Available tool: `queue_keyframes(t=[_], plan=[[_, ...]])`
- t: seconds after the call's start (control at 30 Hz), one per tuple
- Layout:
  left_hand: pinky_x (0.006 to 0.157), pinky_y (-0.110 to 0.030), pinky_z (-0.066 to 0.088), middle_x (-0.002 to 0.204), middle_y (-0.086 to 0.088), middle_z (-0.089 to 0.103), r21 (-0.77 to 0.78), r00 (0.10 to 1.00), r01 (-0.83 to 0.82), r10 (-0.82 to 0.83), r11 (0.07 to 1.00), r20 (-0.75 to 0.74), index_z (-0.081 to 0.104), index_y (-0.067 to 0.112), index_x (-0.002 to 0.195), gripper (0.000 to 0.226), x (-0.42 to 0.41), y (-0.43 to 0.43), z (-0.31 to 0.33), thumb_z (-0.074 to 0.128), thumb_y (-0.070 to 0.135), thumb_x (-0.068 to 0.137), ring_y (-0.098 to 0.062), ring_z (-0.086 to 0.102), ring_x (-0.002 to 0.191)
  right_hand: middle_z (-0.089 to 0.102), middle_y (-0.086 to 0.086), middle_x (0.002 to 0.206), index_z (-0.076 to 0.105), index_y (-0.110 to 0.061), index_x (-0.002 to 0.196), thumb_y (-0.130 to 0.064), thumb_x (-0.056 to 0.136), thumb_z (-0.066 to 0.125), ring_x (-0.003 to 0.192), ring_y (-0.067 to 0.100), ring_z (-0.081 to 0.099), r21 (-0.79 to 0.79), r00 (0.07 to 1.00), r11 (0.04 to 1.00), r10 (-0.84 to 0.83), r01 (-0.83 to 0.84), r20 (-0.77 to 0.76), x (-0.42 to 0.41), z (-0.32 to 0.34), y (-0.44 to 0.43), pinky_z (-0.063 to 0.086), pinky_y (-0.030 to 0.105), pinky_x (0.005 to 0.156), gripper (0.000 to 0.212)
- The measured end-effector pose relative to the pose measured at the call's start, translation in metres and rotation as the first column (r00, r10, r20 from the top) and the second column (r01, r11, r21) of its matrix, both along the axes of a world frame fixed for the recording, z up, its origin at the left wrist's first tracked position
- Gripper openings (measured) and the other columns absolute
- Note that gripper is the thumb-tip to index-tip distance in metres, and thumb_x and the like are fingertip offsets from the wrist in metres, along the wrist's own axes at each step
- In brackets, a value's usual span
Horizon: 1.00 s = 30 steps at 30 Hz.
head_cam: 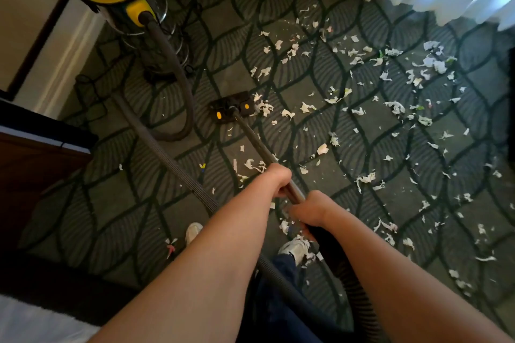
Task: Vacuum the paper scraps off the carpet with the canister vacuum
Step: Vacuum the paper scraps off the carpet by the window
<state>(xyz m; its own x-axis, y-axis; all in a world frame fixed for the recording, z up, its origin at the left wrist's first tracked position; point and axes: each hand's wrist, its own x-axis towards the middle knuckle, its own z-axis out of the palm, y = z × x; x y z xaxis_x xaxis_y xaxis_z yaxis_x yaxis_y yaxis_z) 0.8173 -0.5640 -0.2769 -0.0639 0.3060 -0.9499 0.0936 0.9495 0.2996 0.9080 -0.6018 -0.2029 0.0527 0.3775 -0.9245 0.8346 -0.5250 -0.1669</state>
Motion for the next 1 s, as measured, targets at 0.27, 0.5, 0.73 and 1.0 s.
queue_keyframes(t=[0.27, 0.5, 0.73, 1.0], plan=[[0.09, -0.041, 0.053, 0.076, -0.012, 0.05, 0.0, 0.999, -0.035, 0.035, 0.999, 0.019, 0.038, 0.005, 0.075, 0.026, 0.054, 0.015, 0.016, 0.033, 0.004, 0.101, -0.027, 0.056, 0.09, 0.053, -0.001, 0.034, 0.056, -0.001, 0.08, -0.016, 0.083, 0.058, 0.028, 0.014, 0.05, 0.073, 0.997, 0.994, 0.076, -0.076, 0.004, 0.063, 0.01, 0.009, 0.043, 0.019, 0.038, 0.015], [0.071, -0.035, 0.055, 0.105, -0.016, 0.056, 0.06, 0.999, 0.044, -0.042, 0.997, -0.034, 0.043, 0.0, 0.126, 0.028, 0.044, 0.054, 0.032, 0.037, 0.007, 0.1, -0.028, 0.059, 0.095, 0.057, 0.001, 0.041, 0.059, 0.001, 0.084, -0.015, 0.084, 0.057, 0.028, 0.012, 0.051, 0.135, 0.998, 0.99, -0.031, 0.039, -0.057, 0.054, 0.009, 0.032, 0.049, 0.023, 0.044, 0.016], [0.078, -0.036, 0.057, 0.11, -0.018, 0.058, 0.127, 0.978, 0.189, -0.175, 0.974, -0.111, 0.043, 0.0, 0.129, 0.031, 0.013, 0.121, 0.033, 0.038, 0.009, 0.1, -0.029, 0.062, 0.095, 0.055, 0.001, 0.039, 0.059, 0.006, 0.098, -0.015, 0.089, 0.058, 0.024, 0.01, 0.048, 0.161, 0.98, 0.97, -0.167, 0.183, -0.11, 0.015, 0.002, 0.092, 0.038, 0.016, 0.033, 0.023], [0.09, -0.039, 0.054, 0.126, -0.018, 0.056, 0.184, 0.936, 0.336, -0.306, 0.924, -0.174, 0.037, 0.002, 0.14, 0.043, -0.05, 0.258, -0.01, 0.042, 0.014, 0.1, -0.031, 0.06, 0.11, 0.066, 0.01, 0.073, 0.059, 0.0, 0.1, -0.02, 0.086, 0.06, 0.047, 0.016, 0.058, 0.202, 0.947, 0.927, -0.295, 0.315, -0.123, -0.057, -0.044, 0.213, 0.053, 0.026, 0.049, 0.025]])
